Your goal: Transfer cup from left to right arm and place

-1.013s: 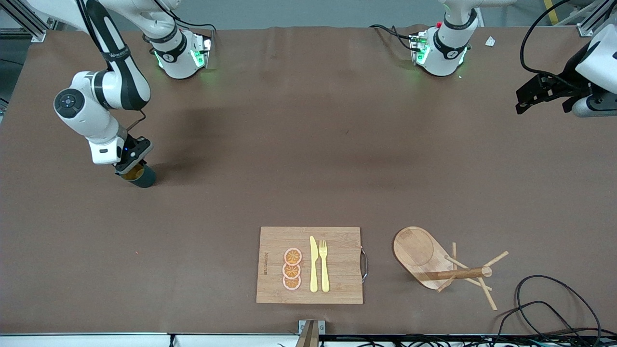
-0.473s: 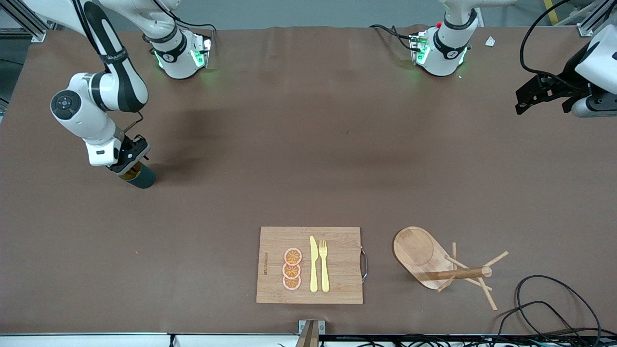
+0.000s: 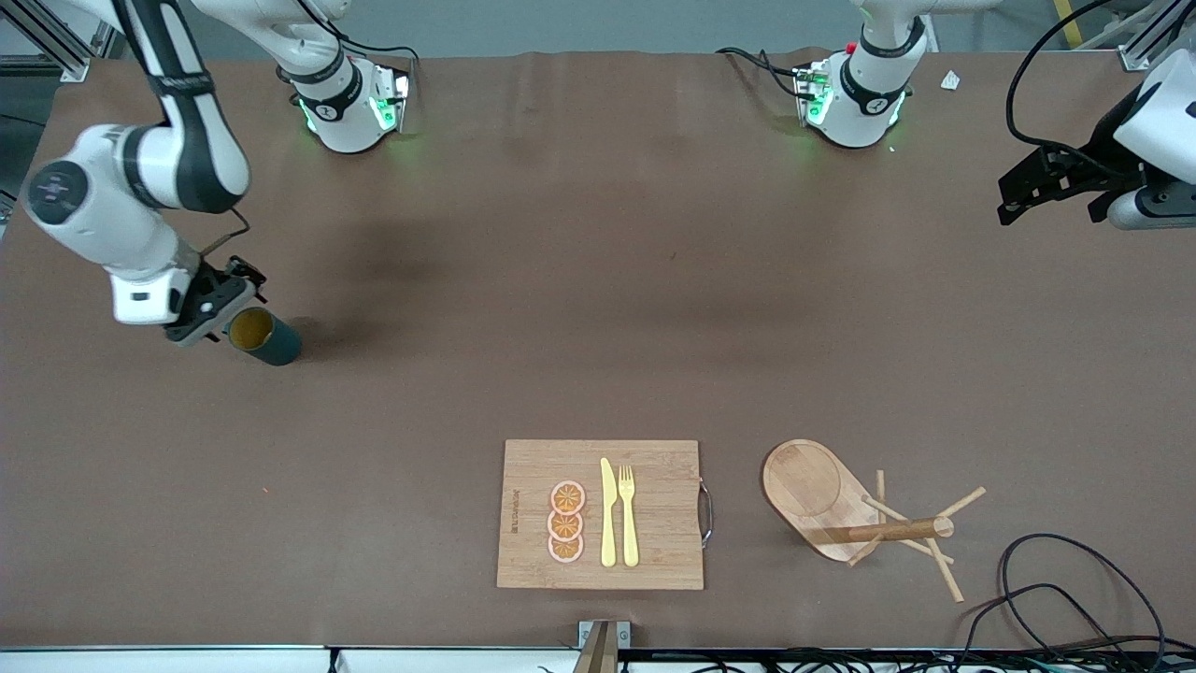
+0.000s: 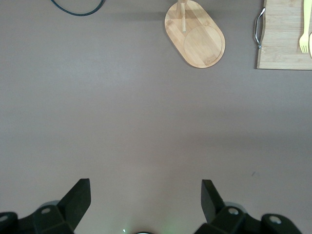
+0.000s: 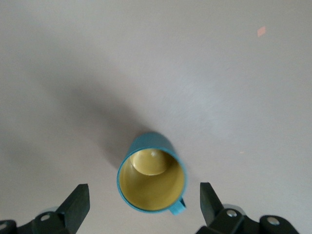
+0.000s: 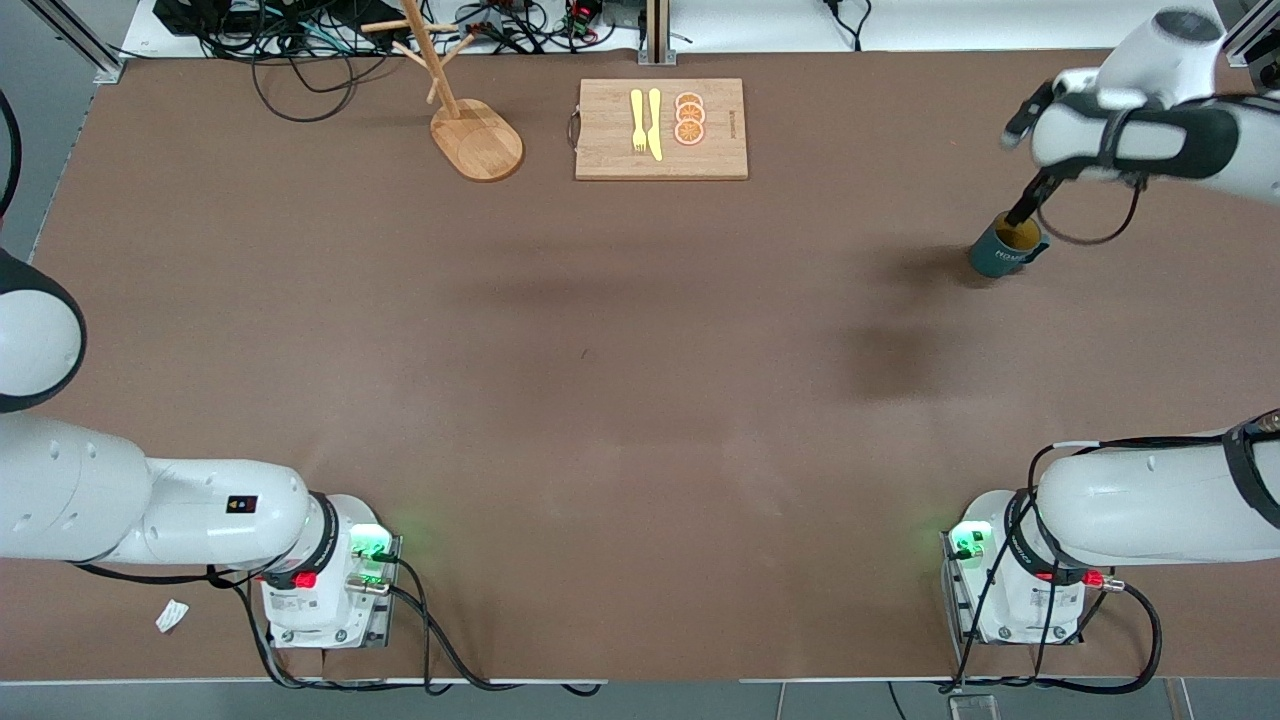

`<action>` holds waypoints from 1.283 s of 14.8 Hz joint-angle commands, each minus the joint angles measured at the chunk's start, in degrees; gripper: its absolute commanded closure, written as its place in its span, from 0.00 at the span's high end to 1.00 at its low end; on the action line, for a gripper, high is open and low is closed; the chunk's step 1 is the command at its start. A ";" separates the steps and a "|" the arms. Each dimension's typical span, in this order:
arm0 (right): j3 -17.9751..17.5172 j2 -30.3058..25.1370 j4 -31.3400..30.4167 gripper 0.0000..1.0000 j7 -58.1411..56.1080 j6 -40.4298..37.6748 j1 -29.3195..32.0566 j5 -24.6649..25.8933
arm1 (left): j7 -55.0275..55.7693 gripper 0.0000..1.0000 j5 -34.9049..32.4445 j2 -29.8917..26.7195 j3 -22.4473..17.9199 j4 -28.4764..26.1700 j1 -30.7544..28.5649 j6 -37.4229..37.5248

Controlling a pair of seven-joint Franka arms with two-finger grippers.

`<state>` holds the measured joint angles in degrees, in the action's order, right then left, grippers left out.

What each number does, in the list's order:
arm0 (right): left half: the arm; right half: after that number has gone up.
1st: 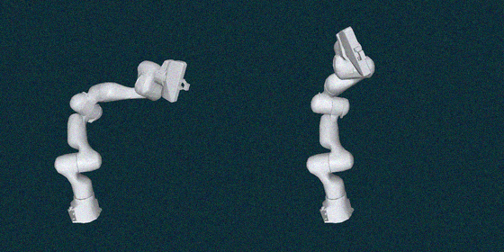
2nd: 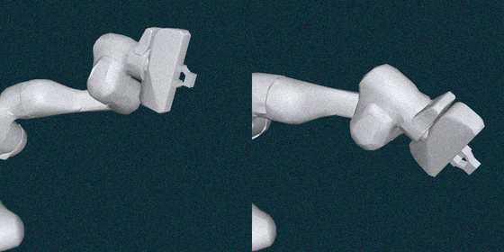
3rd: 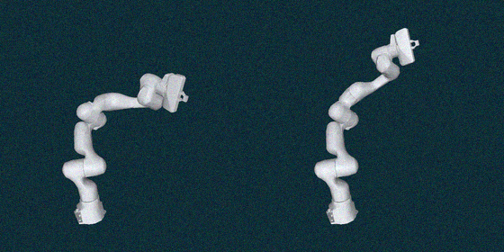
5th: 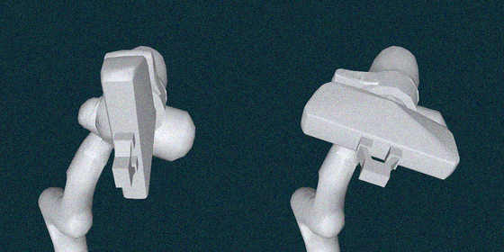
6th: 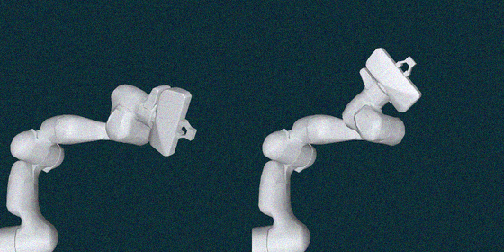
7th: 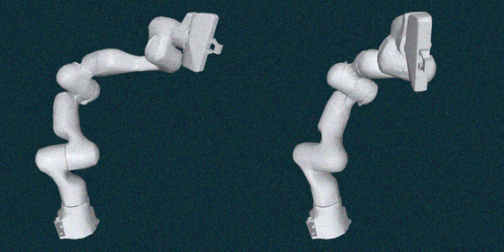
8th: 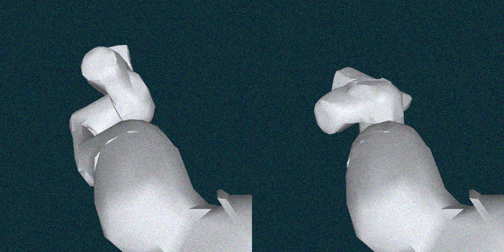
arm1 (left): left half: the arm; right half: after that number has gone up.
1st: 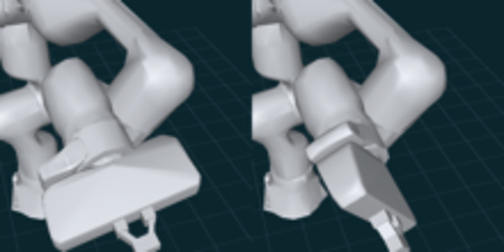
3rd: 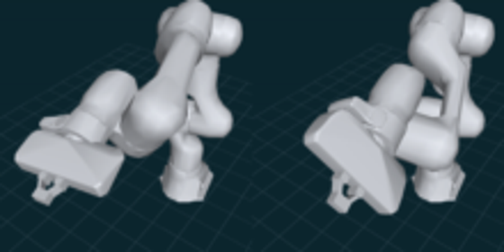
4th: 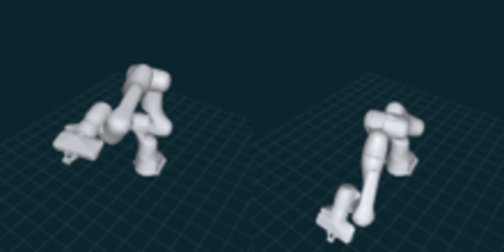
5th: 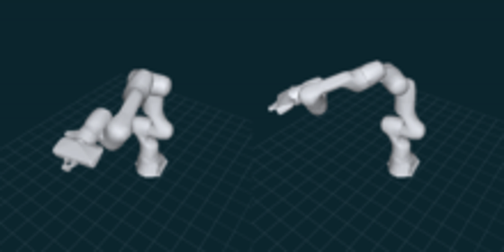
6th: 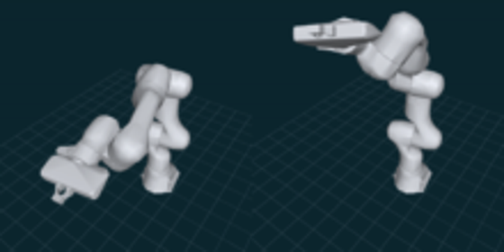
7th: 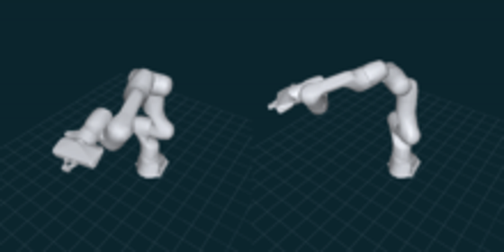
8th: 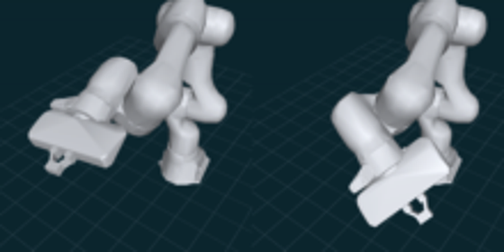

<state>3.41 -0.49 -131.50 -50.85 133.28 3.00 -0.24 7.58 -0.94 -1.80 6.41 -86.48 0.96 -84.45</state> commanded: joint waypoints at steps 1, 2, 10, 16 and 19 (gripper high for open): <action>-0.59 -0.04 10.18 1.00 2.58 -10.11 3.31 -2.74 | -0.11 1.00 0.85 -0.04 0.18 0.26 -0.35 -0.45; -0.59 0.05 13.87 1.00 3.12 -13.97 4.02 -2.83 | -0.11 1.00 1.20 -0.04 0.18 0.26 -0.35 -0.45; -0.94 -0.12 26.12 1.00 23.29 -31.30 4.91 -3.09 | -0.90 1.00 1.64 0.92 0.01 0.26 -0.52 -1.07; -1.30 -3.55 29.18 1.00 51.94 -40.20 0.35 -1.78 | -0.81 1.00 1.47 1.01 0.09 0.18 -0.17 -1.07; -1.82 -2.68 34.19 1.00 67.60 -40.29 -2.99 0.95 | -0.72 1.00 1.12 1.01 0.18 0.18 -0.17 -0.98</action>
<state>1.86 -3.53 -100.72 7.97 93.93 1.98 -0.90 7.34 -0.21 -0.68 6.39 -86.50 0.95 -85.31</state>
